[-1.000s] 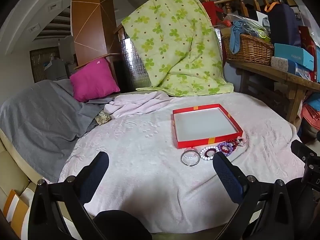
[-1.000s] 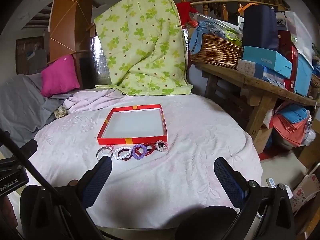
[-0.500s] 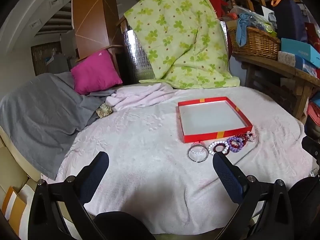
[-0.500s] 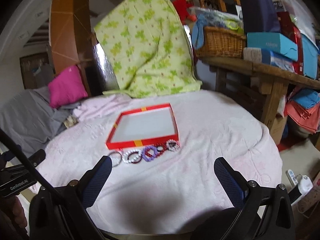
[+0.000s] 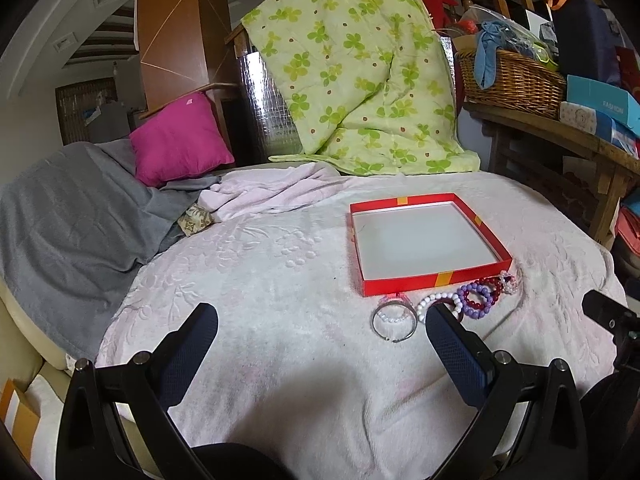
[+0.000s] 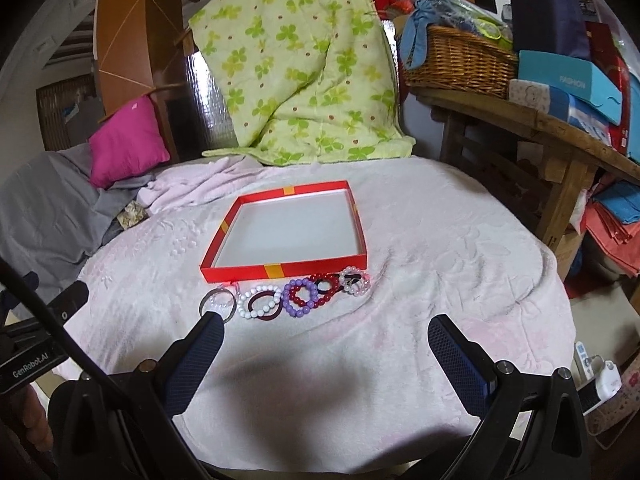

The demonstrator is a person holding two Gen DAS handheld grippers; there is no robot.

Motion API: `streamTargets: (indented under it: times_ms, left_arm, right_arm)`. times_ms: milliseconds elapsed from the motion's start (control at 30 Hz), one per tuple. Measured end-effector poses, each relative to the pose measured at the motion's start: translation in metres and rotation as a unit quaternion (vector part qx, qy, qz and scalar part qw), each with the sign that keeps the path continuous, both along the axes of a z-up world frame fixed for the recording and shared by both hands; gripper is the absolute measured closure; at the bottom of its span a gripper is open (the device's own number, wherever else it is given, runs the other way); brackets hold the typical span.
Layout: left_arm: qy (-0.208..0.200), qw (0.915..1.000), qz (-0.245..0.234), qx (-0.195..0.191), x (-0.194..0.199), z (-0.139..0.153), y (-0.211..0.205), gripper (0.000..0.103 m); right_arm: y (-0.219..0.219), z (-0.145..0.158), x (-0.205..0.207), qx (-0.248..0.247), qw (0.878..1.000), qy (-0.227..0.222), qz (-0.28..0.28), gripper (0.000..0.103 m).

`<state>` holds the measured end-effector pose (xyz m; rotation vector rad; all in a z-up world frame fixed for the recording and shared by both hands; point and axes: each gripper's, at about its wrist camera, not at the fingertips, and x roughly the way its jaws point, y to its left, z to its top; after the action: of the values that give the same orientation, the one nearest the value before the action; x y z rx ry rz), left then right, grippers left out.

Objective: Organize jewelry
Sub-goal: 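Move both tools toward the row of bracelets beside the red tray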

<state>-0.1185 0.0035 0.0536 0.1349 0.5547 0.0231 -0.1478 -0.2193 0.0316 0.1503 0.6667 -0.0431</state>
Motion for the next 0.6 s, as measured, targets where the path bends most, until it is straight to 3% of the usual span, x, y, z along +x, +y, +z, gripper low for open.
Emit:
streamTargets:
  times_ms: [233, 400, 500, 600]
  left_arm:
    - [0.015, 0.9998, -0.006, -0.008, 0.019, -0.013, 0.005, 0.0]
    - [0.05, 0.9972, -0.043, -0.036, 0.051, -0.039, 0.012, 0.0]
    - [0.086, 0.9914, -0.082, -0.056, 0.079, -0.064, 0.016, 0.0]
    - [0.115, 0.9835, -0.114, -0.08, 0.101, -0.083, 0.016, 0.0]
  right_arm:
    - [-0.002, -0.01, 0.019, 0.009, 1.0, 0.01, 0.001, 0.0]
    - [-0.008, -0.034, 0.049, 0.056, 0.996, 0.02, 0.069, 0.0]
    - [-0.018, -0.053, 0.069, 0.08, 0.992, 0.03, 0.089, 0.001]
    - [-0.027, -0.067, 0.088, 0.106, 0.989, 0.046, 0.093, 0.015]
